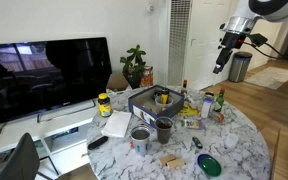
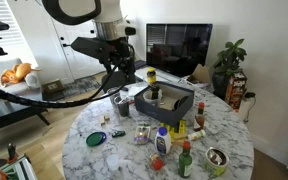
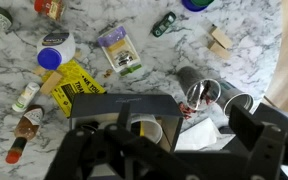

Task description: Put the green lid on the table then place the black remote control on the green lid, put the green lid on top of the silver cup on the right.

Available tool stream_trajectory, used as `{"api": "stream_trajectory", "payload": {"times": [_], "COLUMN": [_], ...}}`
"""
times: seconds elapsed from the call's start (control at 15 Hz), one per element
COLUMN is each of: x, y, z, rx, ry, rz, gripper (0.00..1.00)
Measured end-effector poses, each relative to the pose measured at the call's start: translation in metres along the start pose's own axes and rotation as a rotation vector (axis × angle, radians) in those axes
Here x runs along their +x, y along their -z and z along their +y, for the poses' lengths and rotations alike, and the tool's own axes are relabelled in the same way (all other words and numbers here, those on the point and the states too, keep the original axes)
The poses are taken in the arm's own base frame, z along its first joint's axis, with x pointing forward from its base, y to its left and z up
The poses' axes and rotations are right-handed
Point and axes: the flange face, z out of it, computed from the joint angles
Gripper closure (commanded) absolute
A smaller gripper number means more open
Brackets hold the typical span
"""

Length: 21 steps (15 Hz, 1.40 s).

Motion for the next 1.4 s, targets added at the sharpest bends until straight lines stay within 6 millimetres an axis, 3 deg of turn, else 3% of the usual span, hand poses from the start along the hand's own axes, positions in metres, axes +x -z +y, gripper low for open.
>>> {"api": "stream_trajectory", "payload": {"times": [0.47, 0.6, 0.87, 1.13, 1.27, 1.4], "x": [0.001, 0.003, -0.003, -0.020, -0.025, -0.026], "y": [-0.006, -0.029, -0.106, -0.173, -0.189, -0.192], "z": [-0.007, -0.026, -0.069, -0.087, -0.087, -0.087], "rx": [0.008, 0.037, 0.057, 0.042, 0.048, 0.049], "ry": [0.015, 0.041, 0.073, 0.065, 0.056, 0.052], "rz": [-0.011, -0.055, -0.207, -0.345, -0.377, -0.383], "gripper": [0.00, 0.00, 0.00, 0.00, 0.00, 0.00]}}
